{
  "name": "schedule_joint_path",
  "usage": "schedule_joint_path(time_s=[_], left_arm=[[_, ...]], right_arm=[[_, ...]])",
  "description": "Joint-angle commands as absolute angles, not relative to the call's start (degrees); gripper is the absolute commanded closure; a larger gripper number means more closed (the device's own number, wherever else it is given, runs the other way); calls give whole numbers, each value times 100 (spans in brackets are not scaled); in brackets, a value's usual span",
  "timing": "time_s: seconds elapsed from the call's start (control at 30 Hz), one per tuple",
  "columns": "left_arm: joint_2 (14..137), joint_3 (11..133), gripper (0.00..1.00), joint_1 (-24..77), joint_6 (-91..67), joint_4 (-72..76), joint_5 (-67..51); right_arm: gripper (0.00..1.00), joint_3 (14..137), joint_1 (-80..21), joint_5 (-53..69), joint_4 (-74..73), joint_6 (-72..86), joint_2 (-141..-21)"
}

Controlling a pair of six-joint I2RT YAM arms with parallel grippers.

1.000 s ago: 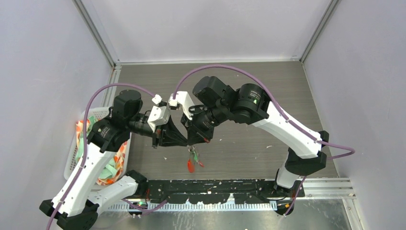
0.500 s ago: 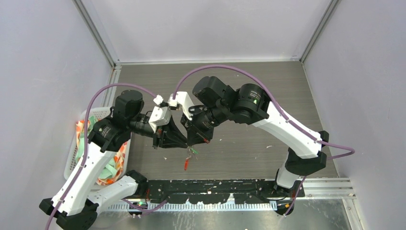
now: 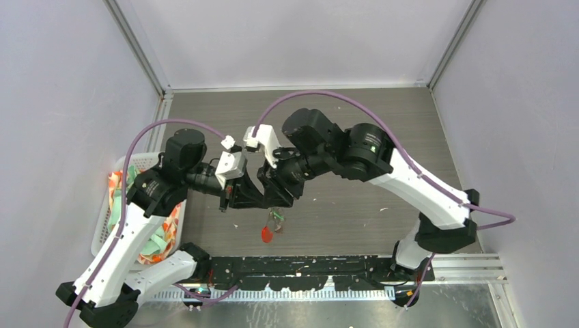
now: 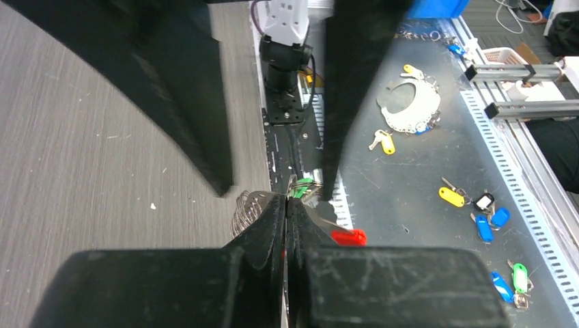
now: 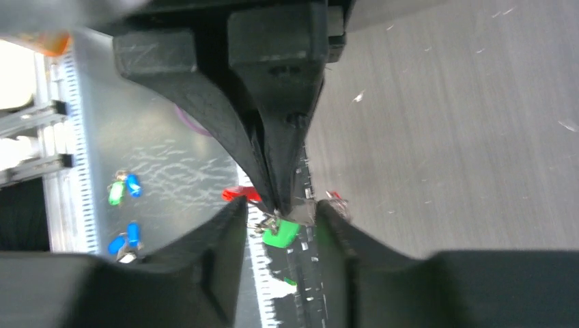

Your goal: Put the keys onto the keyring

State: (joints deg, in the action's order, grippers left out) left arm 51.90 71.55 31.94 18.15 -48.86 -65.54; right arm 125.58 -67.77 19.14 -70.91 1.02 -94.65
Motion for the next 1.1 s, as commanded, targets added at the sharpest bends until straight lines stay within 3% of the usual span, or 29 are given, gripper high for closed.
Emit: schedule_joint_path(time_s=[0.0, 0.1, 0.4, 0.73, 0.9, 1.07], left_arm=[[4974, 6993, 100, 3243, 1084, -3947, -6200], [4647, 6634, 100, 3234, 105, -2774, -5844], [4366, 6379, 100, 3234, -1727, -776, -4963], [4362, 6379, 100, 3234, -1894, -457, -4547], [4292, 6337, 100, 3234, -1916, -538, -4595], [4218, 6320, 100, 3233, -1881, -645, -4649]], right_arm=[[40, 11559, -6790, 971, -5250, 376, -8262], [29, 10479, -6755, 354, -4167, 659, -7371], [31, 8446, -6732, 400, -2673, 1616, -5815], [31, 7822, -6737, 740, -1991, 1969, -6023], [44, 7830, -6732, 276, -1887, 1832, -6253], [67, 7710, -6732, 232, -1761, 1655, -6090]])
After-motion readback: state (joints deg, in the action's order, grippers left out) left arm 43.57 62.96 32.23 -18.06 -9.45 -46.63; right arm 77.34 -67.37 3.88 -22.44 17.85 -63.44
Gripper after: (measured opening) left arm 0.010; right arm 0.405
